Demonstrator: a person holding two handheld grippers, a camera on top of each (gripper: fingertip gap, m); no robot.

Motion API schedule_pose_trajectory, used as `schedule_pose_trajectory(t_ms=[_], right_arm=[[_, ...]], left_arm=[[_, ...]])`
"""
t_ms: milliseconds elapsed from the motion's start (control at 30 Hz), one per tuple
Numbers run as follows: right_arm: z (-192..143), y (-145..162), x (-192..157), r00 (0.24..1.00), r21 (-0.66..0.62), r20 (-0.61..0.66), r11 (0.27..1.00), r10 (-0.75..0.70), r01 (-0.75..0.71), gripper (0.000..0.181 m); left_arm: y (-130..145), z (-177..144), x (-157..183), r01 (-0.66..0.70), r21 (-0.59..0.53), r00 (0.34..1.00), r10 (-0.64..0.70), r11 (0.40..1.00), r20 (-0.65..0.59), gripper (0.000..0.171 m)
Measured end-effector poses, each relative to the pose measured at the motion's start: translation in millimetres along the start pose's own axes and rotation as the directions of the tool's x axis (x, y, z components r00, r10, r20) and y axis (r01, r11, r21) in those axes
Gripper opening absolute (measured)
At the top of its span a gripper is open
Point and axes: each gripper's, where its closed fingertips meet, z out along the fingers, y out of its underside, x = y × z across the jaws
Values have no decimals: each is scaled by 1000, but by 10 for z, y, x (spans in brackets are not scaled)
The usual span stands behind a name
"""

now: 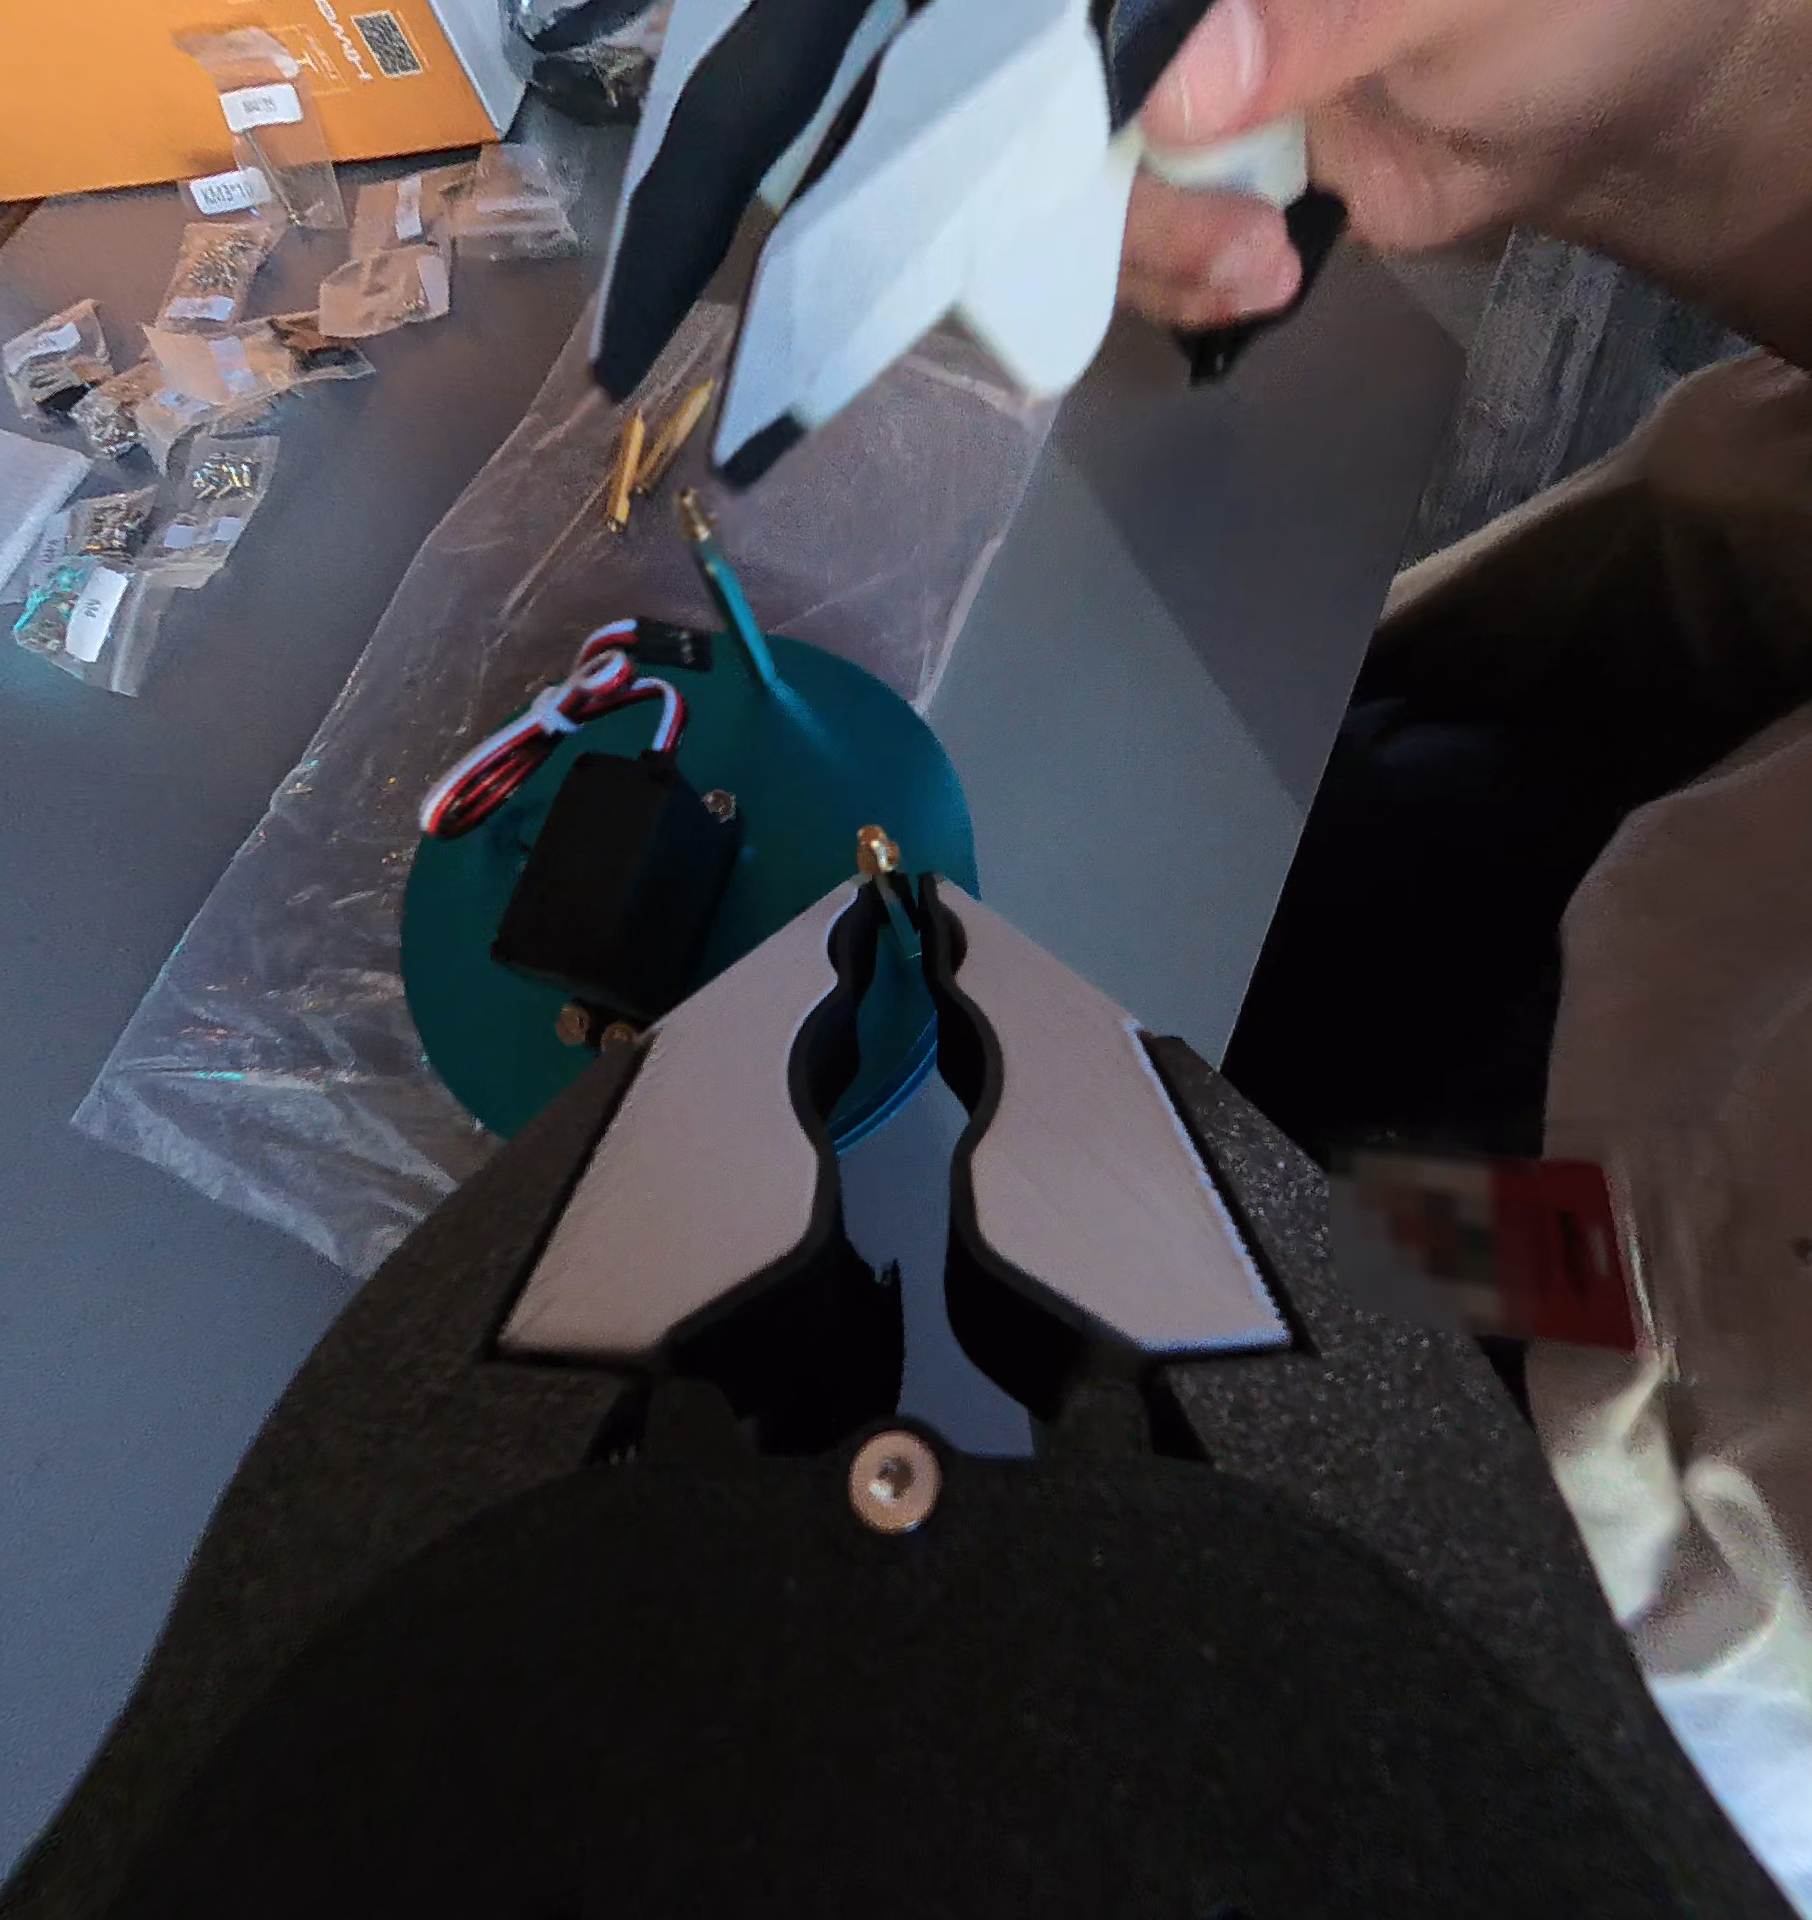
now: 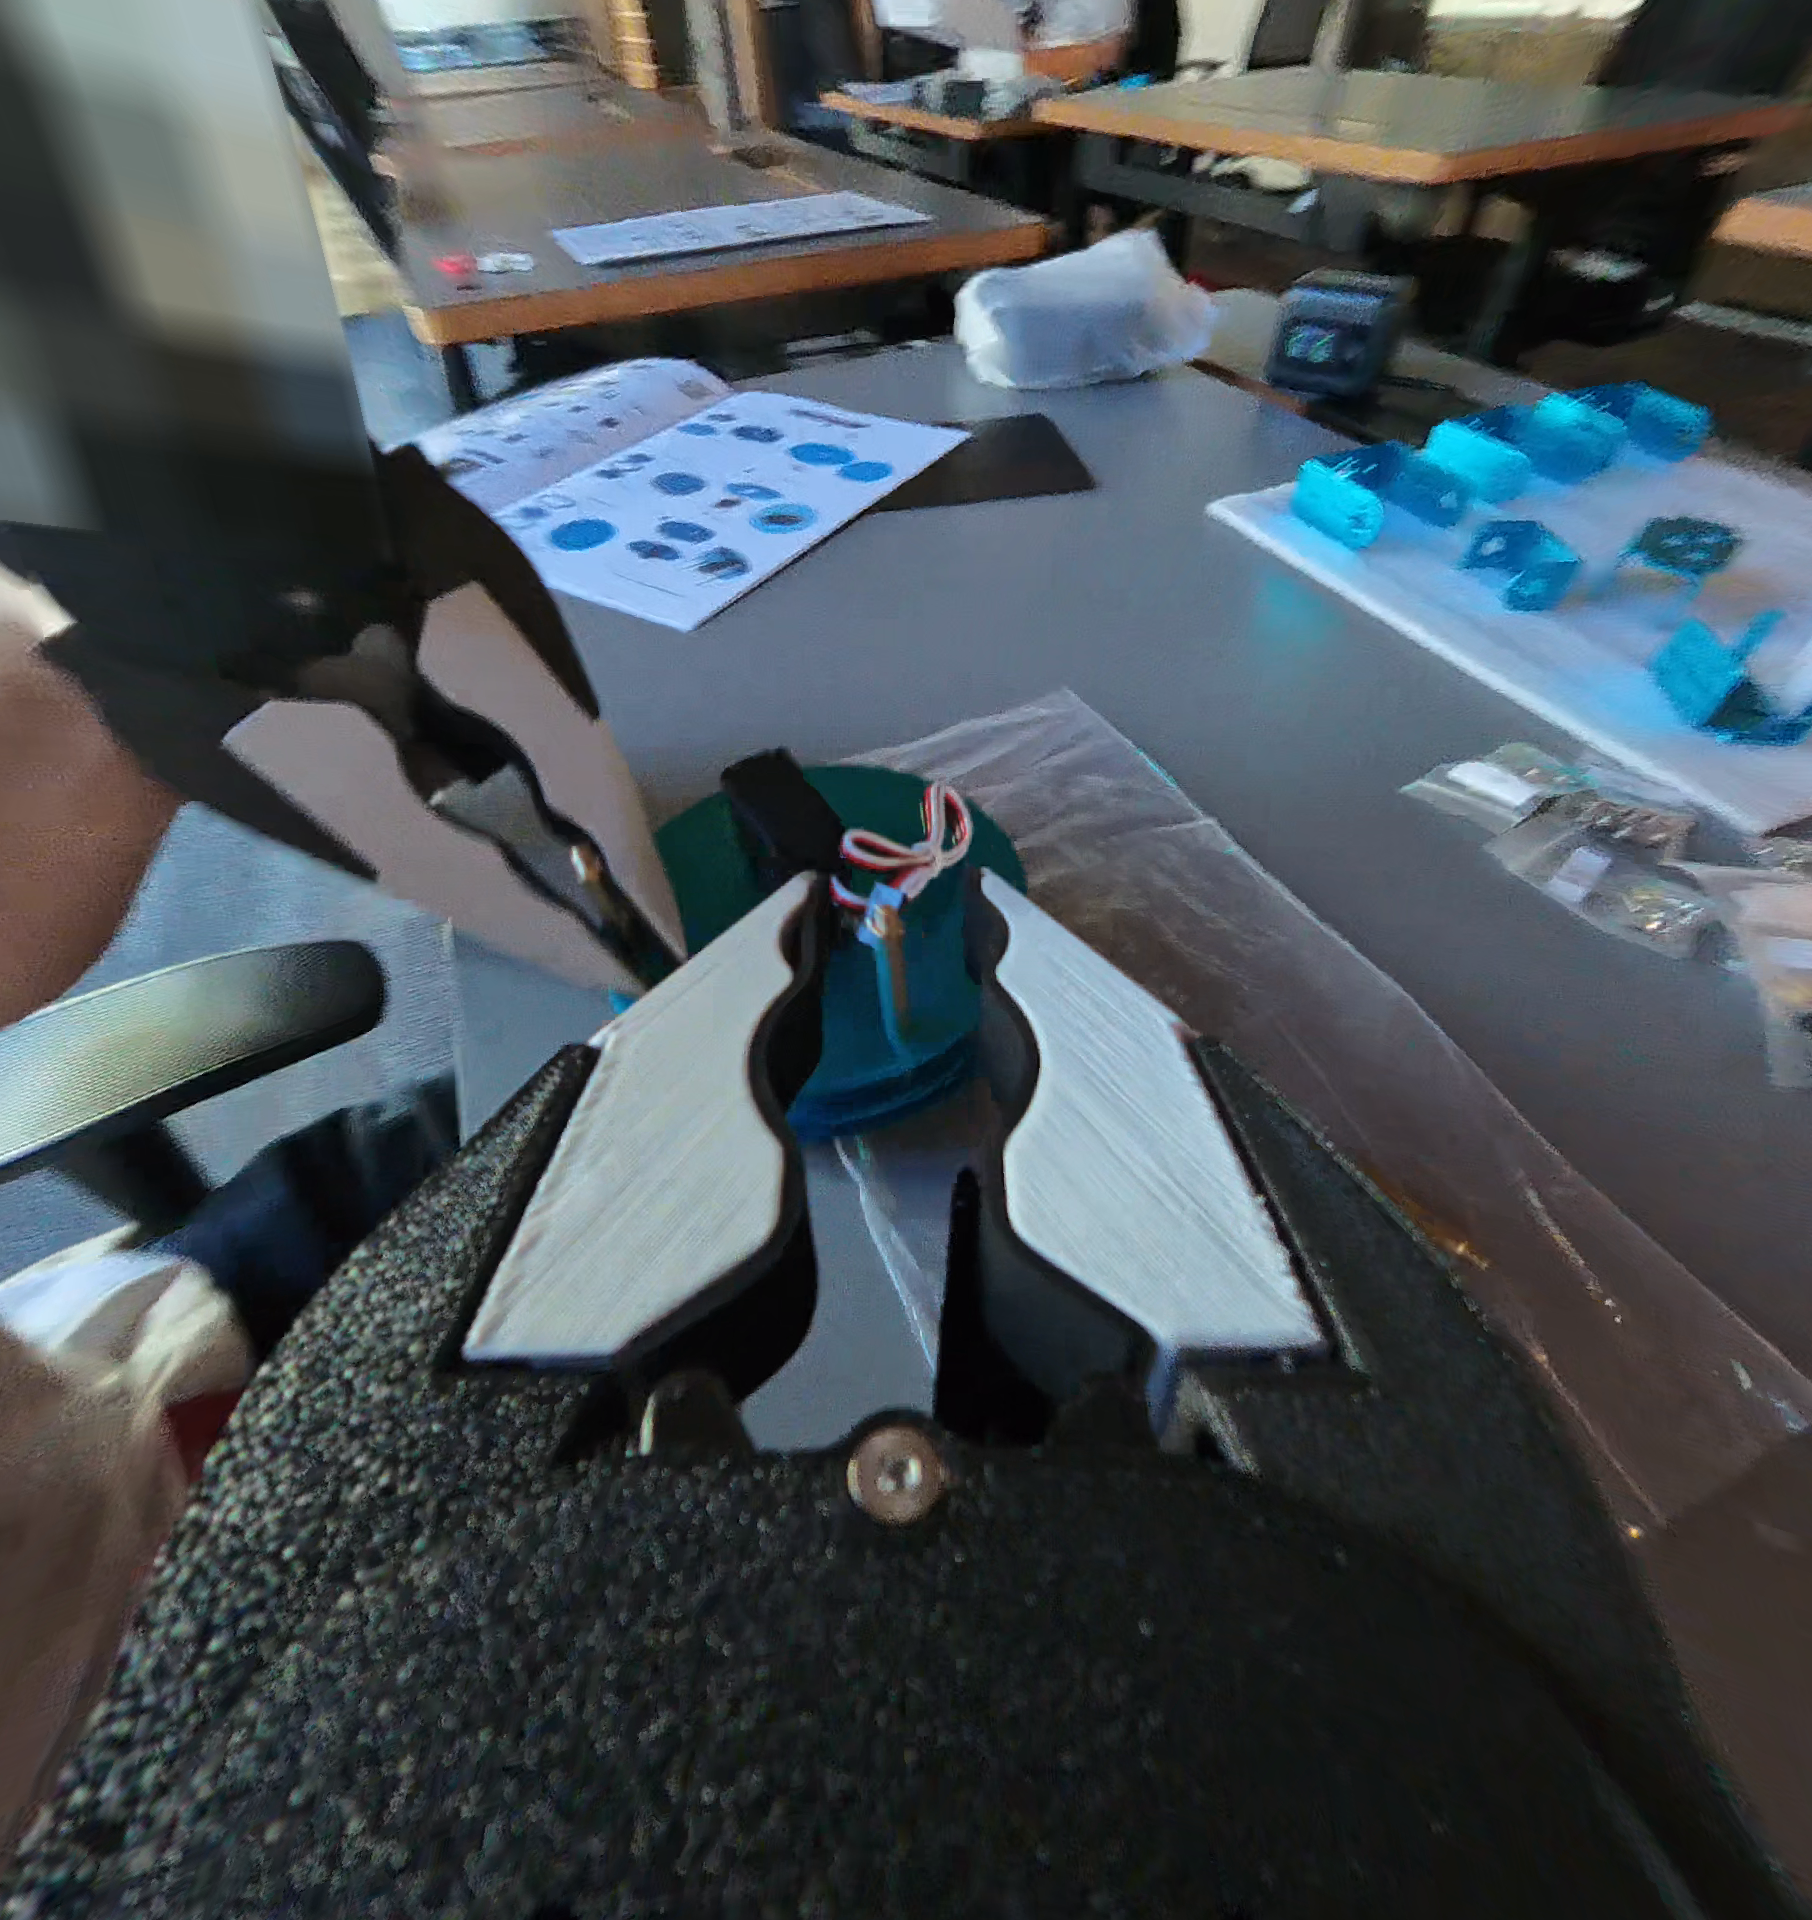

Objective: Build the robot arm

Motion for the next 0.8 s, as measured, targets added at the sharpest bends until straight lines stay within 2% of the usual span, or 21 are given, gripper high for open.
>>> schedule_pose_trajectory(t_ms=[67, 167, 300, 400, 500, 567, 633, 700, 733, 800], right_arm=[[-115, 79, 79, 996, -27, 62, 997, 68, -66, 23], [-221, 145, 85, 990, -42, 64, 992, 122, -120, 22], [-180, 311, -103, 992, -122, 103, 990, 78, -66, 26], [-102, 337, -330, 978, -107, 208, 994, 31, -9, 32], [-77, 380, -391, 974, -102, 201, 986, -106, 128, 35], [-97, 373, -442, 962, -84, 204, 975, -183, 204, 38], [-111, 388, -560, 940, -75, 255, 965, -227, 253, 50], [-95, 418, -701, 906, -61, 334, 953, -260, 296, 70], [-87, 414, -746, 890, -47, 362, 948, -277, 314, 72], [-79, 325, -806, 867, 29, 399, 949, -299, 314, 73]], left_arm=[[80, -84, -54, -12, -29, 1000, 12, 1000, -5, 7], [198, -208, -159, -57, -68, 998, 59, 996, 25, 9], [275, -295, -220, -108, -94, 993, 112, 990, 42, 10], [263, -308, -251, -87, -80, 989, 96, 993, 111, 16], [244, -390, -275, -36, -16, 969, 39, 999, 243, 32], [217, -564, -284, 6, 65, 935, -29, 998, 354, 37], [95, -801, -274, 45, 217, 886, -140, 975, 442, 39], [-127, -936, -212, 72, 389, 858, -256, 919, 445, 49], [-213, -918, -179, 65, 413, 855, -264, 909, 447, 55], [-296, -807, -247, 33, 346, 818, -224, 938, 530, 69]])
